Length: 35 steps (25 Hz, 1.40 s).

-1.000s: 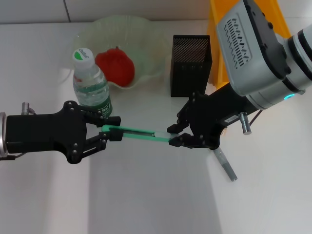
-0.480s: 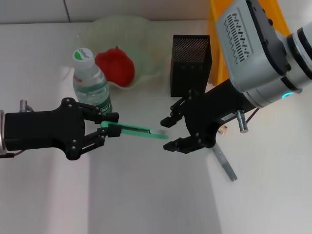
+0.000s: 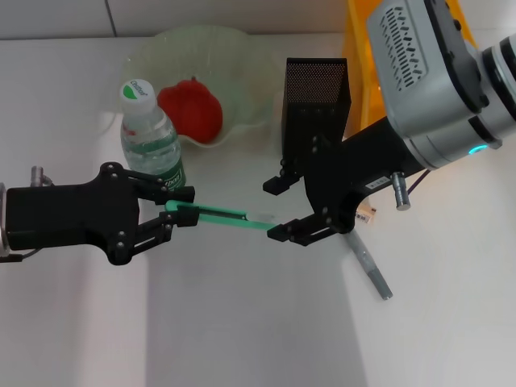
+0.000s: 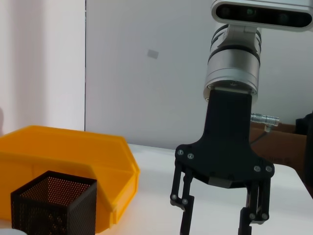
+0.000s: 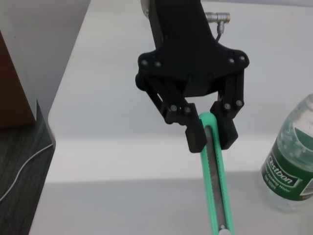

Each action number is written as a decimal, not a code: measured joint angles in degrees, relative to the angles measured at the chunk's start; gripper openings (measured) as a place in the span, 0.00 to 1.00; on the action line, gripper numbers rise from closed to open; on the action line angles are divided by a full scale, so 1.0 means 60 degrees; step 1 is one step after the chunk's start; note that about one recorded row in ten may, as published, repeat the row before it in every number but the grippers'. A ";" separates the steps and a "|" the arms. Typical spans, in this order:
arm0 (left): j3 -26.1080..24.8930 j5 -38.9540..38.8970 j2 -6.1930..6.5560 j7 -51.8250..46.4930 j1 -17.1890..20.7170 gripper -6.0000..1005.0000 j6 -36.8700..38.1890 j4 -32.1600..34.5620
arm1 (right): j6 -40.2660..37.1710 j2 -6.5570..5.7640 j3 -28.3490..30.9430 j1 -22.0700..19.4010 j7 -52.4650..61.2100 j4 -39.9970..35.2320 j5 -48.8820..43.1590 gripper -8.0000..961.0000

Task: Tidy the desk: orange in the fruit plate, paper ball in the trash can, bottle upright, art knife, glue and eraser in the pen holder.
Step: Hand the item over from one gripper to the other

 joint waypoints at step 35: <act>-0.1296 -0.1892 0.0612 -0.1361 -0.1006 0.21 0.1643 -0.1874 | -0.4991 -0.0805 0.8256 -0.1760 -0.5448 0.6658 0.4404 0.60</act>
